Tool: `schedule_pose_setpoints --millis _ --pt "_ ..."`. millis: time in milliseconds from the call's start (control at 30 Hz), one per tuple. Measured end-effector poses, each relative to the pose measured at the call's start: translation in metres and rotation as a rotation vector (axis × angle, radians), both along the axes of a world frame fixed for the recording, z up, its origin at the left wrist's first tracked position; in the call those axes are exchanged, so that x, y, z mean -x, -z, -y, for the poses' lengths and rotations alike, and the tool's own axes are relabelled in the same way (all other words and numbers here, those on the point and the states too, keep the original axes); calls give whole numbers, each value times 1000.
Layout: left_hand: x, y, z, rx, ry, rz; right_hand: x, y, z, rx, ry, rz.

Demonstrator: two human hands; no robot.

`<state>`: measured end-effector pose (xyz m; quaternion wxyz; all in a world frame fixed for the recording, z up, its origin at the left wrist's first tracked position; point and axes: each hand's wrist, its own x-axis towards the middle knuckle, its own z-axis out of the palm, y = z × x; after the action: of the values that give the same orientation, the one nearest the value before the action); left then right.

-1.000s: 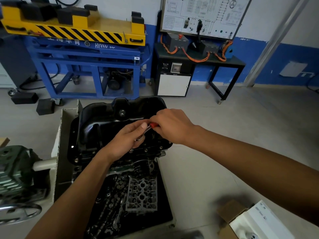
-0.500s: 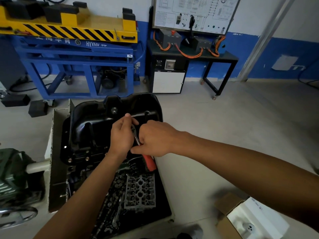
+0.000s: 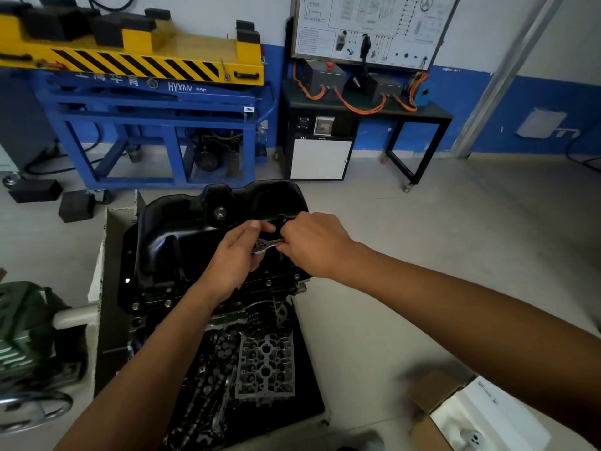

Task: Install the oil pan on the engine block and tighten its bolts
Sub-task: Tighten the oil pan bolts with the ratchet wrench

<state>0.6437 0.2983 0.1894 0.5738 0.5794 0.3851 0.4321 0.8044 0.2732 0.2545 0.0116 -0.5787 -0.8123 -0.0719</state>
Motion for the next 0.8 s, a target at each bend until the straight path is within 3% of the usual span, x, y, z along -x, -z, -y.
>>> schedule_pose_setpoints --millis 233,367,533,800 --pt "23 6 -11 24 197 81 8 15 -5 -109 -68 -94" --pt "16 6 -4 -65 3 43 8 7 -5 -46 -44 -108" --pt "4 5 -1 -87 -252 74 10 -15 6 210 -23 -146" --pt "5 2 -4 -22 -311 103 32 -19 26 385 -38 -302"
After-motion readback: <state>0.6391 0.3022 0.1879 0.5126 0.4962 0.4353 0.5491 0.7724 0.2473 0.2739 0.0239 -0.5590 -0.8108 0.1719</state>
